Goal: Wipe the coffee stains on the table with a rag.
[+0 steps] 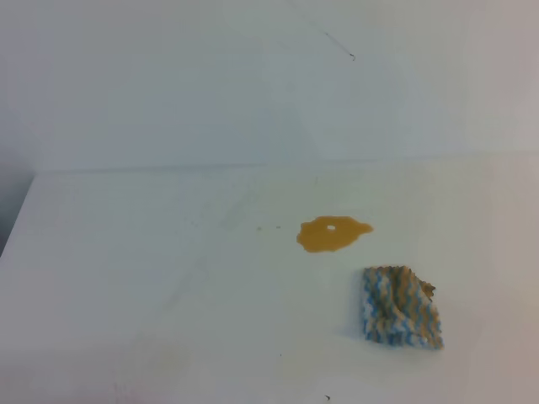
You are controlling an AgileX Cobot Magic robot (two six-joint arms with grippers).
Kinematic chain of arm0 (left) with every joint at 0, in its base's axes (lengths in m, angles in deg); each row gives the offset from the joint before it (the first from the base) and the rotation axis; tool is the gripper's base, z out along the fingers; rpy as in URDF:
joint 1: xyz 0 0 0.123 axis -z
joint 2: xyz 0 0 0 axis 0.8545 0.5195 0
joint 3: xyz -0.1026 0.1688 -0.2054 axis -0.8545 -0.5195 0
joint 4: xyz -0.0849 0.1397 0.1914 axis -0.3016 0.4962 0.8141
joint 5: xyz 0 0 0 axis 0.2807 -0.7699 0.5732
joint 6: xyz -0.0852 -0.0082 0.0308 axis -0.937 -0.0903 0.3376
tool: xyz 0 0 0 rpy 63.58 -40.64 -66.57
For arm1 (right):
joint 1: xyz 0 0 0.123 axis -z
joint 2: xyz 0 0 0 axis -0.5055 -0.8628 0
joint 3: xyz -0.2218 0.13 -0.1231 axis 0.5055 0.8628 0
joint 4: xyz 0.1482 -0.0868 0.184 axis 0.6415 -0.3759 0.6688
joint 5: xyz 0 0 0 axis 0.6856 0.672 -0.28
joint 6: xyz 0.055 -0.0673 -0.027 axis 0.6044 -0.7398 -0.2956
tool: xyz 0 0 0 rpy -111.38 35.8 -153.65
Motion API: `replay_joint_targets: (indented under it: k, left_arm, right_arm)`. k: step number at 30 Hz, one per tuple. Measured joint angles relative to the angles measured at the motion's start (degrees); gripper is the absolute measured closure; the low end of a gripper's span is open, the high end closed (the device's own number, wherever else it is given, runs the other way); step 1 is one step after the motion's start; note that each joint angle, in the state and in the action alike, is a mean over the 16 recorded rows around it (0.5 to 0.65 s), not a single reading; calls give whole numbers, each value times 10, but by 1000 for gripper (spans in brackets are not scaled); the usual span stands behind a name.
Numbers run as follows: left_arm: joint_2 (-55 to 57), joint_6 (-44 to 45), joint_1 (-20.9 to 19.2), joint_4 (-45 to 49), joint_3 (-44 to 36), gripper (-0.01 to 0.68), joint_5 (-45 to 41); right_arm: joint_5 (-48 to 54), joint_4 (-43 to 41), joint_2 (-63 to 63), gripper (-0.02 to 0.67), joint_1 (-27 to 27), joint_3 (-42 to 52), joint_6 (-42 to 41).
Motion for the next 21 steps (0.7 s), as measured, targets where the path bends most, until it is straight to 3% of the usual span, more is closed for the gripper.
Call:
replay_joint_targets:
  k: [12,16,21]
  left_arm:
    - [0,1,0,0,0,674,0]
    - [0,0,0,0,0,674,0]
    - [0,0,0,0,0,674,0]
  right_arm:
    - [416,7,-113,649,0,-209,-28]
    - [447,18,-186,648,-1,-258,-27]
    - [415,51,-290,648,-4,-286,-26]
